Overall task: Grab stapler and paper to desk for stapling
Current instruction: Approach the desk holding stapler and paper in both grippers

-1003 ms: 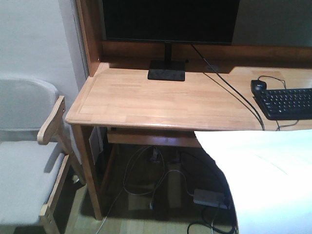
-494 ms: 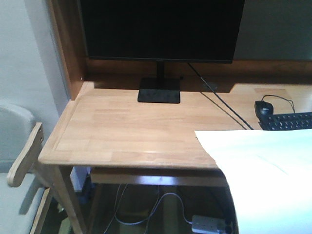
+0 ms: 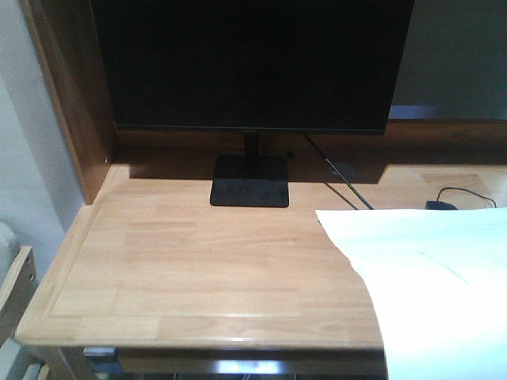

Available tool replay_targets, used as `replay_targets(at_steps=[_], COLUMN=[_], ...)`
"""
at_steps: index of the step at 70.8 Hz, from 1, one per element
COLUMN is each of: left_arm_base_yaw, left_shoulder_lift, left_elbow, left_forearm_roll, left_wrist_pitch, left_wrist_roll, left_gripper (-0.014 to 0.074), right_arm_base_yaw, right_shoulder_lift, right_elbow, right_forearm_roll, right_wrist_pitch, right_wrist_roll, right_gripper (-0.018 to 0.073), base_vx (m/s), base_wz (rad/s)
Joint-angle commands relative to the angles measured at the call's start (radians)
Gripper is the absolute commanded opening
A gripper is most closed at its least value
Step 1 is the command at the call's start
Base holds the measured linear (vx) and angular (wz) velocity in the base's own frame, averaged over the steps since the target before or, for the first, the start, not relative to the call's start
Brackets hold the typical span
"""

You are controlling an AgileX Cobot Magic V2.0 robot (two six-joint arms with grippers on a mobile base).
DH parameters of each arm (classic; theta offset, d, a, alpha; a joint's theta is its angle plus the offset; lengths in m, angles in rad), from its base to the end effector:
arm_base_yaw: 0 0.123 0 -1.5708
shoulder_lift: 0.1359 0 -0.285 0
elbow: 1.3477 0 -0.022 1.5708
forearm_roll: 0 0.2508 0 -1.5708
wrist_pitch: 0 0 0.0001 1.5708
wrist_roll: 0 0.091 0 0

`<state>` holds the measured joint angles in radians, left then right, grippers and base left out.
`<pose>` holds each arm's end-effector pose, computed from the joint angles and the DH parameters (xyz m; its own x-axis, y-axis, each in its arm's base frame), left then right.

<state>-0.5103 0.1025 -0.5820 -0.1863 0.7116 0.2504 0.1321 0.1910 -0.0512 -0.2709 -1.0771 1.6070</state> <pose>0.0054 -0.0156 0.3311 -0.0540 0.1535 -0.9867 0.5988 0.7957 0.0911 0.0258 0.0251 0.2981 -0.1721 0.9531 -0.2489 -0.8589 -0.0215 0.5116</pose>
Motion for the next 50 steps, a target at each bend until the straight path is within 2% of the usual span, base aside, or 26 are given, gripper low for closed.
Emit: replay_targets(at_steps=[1,50], left_arm_base_yaw=[-0.001,-0.001], left_shoulder_lift=[0.014,0.014], left_elbow=[-0.025,-0.025], left_forearm_roll=[-0.016,-0.016], left_wrist_pitch=[-0.115,-0.115], left_wrist_roll=[-0.002,-0.002], left_gripper=[-0.0006,-0.0006], right_arm_base_yaw=[-0.005,-0.005], right_shoulder_lift=[0.009,0.009], right_elbow=[-0.024,-0.024], right_forearm_roll=[0.005,0.005], right_wrist_pitch=[-0.037,-0.037], right_wrist_roll=[-0.006,-0.006], right_gripper=[-0.0005,-0.0005], base_vx=[0.26,0.18], base_wz=[-0.06,-0.03])
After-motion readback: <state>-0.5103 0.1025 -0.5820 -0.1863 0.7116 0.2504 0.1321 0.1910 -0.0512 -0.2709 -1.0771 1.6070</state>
